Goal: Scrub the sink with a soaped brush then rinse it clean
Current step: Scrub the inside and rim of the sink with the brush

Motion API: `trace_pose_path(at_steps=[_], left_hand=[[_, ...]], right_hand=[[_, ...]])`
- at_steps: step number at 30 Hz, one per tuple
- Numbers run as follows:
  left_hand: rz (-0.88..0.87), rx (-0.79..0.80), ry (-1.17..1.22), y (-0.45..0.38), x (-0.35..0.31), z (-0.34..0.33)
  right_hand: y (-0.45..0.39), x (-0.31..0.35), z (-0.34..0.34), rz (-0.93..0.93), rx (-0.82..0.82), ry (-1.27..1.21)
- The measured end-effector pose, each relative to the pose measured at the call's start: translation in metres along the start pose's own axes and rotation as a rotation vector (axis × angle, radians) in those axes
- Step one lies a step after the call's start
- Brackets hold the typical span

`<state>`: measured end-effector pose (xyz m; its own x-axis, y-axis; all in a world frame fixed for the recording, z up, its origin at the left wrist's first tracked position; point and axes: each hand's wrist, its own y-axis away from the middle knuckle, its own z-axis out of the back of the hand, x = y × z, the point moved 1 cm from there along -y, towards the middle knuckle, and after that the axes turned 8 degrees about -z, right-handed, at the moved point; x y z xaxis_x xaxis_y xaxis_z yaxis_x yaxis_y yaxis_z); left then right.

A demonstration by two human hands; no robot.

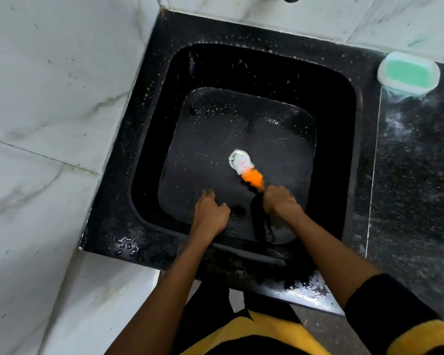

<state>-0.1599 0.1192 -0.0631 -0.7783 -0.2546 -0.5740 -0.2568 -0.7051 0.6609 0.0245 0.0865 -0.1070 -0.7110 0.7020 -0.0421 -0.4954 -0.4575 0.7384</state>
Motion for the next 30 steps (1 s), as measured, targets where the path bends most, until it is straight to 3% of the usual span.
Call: trace_pose_path(at_steps=[3,8,13,16,20,24,30], left_hand=[[-0.017,0.016,0.013,-0.002,0.001,-0.002],[-0.054,0.012,0.011,-0.003,0.002,-0.003],[-0.043,0.008,0.016,-0.007,0.007,-0.003],[-0.041,0.013,0.031,-0.008,0.009,-0.004],[-0.048,0.016,0.04,-0.011,0.01,-0.006],[-0.047,0.018,0.059,-0.013,0.012,-0.006],[-0.056,-0.005,0.045,-0.009,0.007,-0.007]], right_hand=[[0.002,-0.007,0.019,-0.087,-0.059,0.077],[-0.001,-0.006,0.045,-0.196,-0.348,0.084],[-0.004,0.014,0.064,-0.198,-0.524,-0.024],[0.001,0.033,0.07,-0.111,-0.621,-0.019],[0.009,0.037,0.082,0.035,-0.715,0.165],[0.005,0.033,0.091,0.052,-0.716,0.264],[0.028,0.085,0.081,0.343,-0.695,0.39]])
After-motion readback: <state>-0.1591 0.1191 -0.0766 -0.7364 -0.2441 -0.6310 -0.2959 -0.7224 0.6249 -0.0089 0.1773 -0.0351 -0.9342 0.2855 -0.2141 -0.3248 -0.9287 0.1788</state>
